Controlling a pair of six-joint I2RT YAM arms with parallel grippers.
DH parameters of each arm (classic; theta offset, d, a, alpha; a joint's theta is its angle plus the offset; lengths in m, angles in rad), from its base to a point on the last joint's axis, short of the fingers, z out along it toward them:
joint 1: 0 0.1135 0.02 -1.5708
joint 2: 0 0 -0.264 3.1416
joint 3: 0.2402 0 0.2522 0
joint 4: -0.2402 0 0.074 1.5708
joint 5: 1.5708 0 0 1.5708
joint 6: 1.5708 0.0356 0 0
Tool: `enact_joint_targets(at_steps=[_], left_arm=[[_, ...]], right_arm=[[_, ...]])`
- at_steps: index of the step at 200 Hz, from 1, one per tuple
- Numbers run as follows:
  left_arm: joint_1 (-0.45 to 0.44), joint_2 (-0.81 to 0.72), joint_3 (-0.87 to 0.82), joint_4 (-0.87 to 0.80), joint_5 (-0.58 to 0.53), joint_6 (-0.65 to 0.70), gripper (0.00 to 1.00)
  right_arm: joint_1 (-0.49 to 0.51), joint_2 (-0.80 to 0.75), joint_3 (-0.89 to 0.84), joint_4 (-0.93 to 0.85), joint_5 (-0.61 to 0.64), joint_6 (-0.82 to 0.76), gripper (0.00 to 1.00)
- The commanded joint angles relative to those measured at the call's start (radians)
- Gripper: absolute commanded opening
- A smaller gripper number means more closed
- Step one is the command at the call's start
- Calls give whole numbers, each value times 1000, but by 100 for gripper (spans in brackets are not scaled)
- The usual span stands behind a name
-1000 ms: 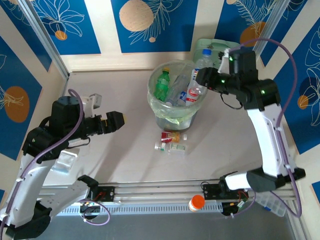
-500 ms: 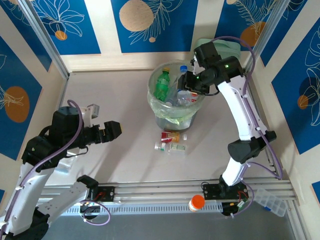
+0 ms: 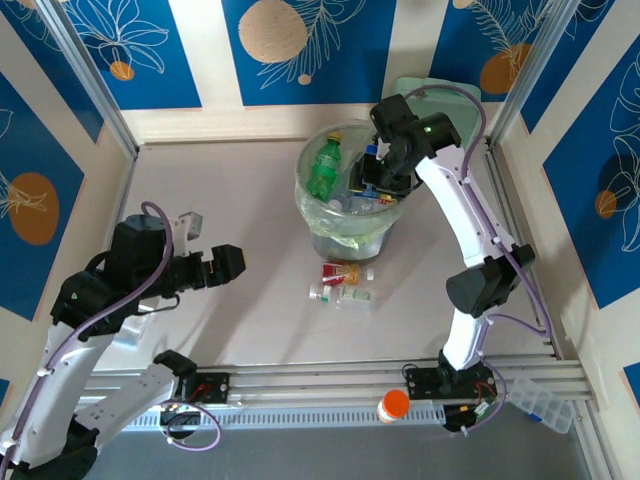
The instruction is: Put the plastic bottles in the bin
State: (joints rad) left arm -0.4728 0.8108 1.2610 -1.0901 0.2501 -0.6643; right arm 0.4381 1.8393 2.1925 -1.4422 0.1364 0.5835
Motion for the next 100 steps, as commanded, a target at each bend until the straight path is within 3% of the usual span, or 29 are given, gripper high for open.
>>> enact_joint_targets(at_steps=[1,39,100], left_arm=[[8,2,-9,7,-18,4,99],[8,-9,-25,26,-9,-25,99],[-1,-23,-83,68,-4,-134,100]], right_arm=[[-2,29,98,-64,16,1,67],[-6,-14,180,-121,16,-16,77],[-12,-170,144,-122,43,-42,77]])
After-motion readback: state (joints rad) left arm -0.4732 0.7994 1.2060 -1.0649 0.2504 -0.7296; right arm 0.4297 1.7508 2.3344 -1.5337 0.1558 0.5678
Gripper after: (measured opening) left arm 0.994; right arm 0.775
